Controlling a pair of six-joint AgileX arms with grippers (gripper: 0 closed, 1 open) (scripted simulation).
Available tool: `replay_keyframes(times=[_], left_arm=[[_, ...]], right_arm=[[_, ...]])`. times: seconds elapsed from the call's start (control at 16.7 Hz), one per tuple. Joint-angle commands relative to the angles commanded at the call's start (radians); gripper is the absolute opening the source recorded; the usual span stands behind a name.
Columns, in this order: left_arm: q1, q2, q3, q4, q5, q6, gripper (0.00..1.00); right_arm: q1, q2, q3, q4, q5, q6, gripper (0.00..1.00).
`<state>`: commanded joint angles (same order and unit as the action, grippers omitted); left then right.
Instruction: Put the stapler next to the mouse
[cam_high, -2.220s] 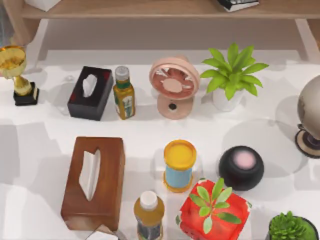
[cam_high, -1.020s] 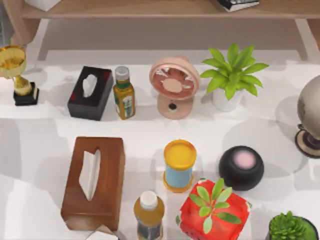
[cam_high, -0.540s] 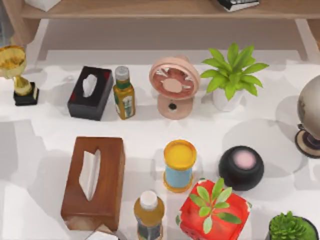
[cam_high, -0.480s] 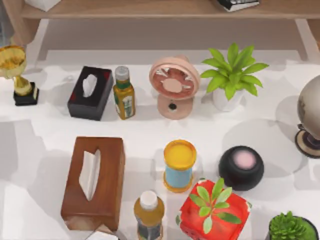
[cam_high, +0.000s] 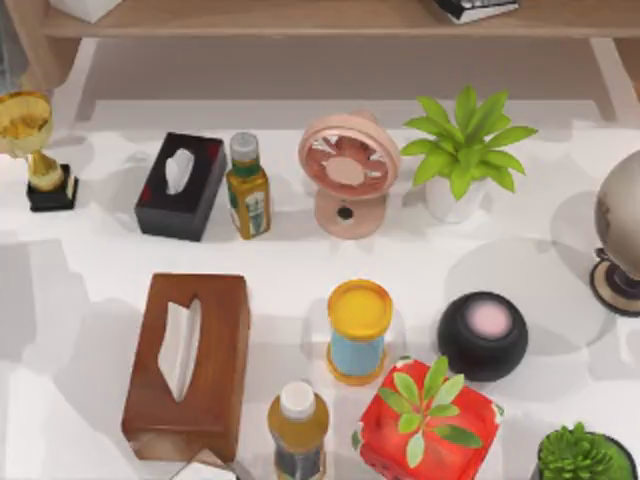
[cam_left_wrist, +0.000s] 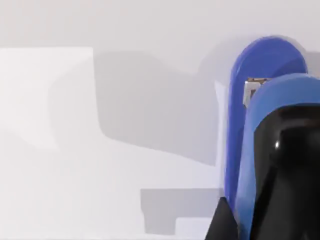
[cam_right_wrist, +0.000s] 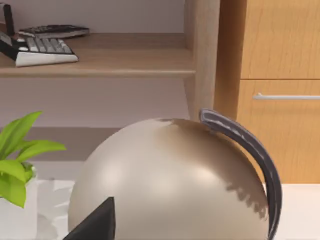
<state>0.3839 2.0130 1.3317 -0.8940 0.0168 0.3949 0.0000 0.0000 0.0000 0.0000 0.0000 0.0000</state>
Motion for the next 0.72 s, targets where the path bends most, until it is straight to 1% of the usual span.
replay_keyframes(times=[0.36,0.42,0.72], left_arm=[[0.000,0.000,0.000,0.000,0.000,0.000,0.98],[0.000,0.000,0.000,0.000,0.000,0.000,1.00],[0.000,0.000,0.000,0.000,0.000,0.000,1.00]], right_arm=[[0.000,0.000,0.000,0.000,0.000,0.000,1.00],[0.000,0.000,0.000,0.000,0.000,0.000,1.00],[0.000,0.000,0.000,0.000,0.000,0.000,1.00]])
